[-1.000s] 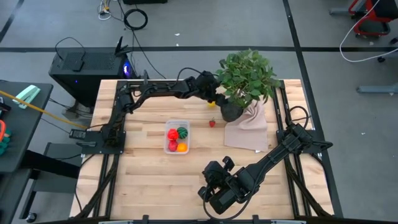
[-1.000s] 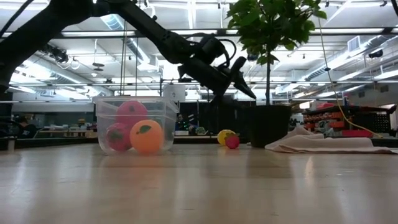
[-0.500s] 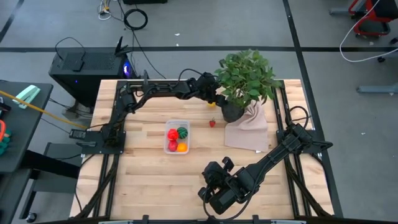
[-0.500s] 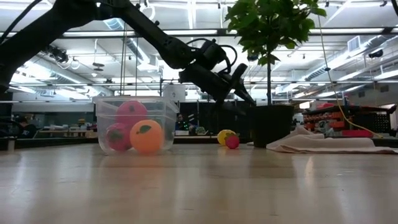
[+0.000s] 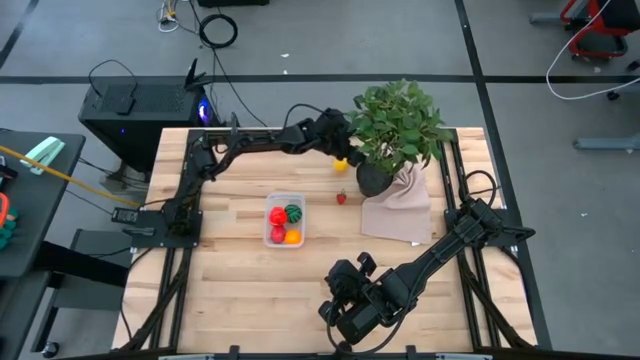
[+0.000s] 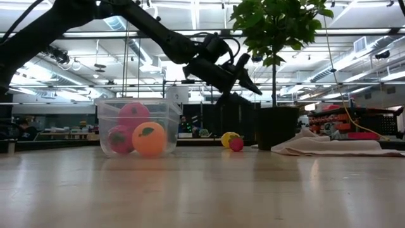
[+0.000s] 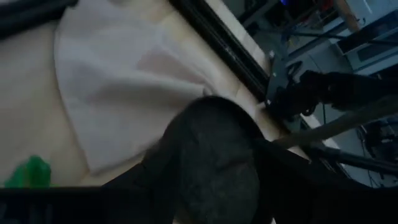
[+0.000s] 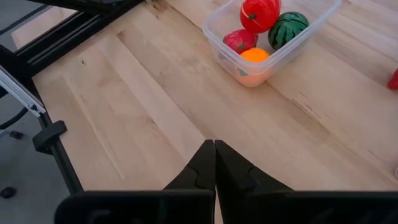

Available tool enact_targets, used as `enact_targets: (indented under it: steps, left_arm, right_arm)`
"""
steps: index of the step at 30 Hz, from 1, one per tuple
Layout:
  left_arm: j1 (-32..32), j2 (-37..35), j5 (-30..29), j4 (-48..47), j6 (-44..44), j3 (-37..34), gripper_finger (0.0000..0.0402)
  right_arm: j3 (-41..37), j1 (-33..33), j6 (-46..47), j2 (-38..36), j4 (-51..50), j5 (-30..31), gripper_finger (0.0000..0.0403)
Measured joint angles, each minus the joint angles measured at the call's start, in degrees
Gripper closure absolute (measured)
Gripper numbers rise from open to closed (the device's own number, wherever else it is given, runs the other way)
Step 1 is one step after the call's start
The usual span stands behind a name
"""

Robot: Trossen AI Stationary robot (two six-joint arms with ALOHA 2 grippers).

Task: Pick and placing Produce into tupperware
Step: Adjust the flower pot, then put the red strawberry into the transparent bin

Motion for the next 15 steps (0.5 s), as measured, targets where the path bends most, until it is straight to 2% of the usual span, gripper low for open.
enact_targets:
  steps: [7, 11, 15]
  left_arm:
    - [4.79, -2.24, -2.00, -18.35, 11.45, 3.05, 0.0210]
    - [7.48, -5.54, -2.19, -21.67, 14.20, 0.98, 0.0214]
    - [9.91, -12.07, -3.14, -21.54, 14.37, -3.13, 0.0214]
  right_arm:
    - [0.00, 0.04, 0.53, 0.00, 0.04, -0.59, 0.0396]
    - [0.00, -0.04, -0.66, 0.00, 0.00, -0.27, 0.0396]
    - [0.00, -0.45, -1.86, 0.00, -0.02, -0.16, 0.0396]
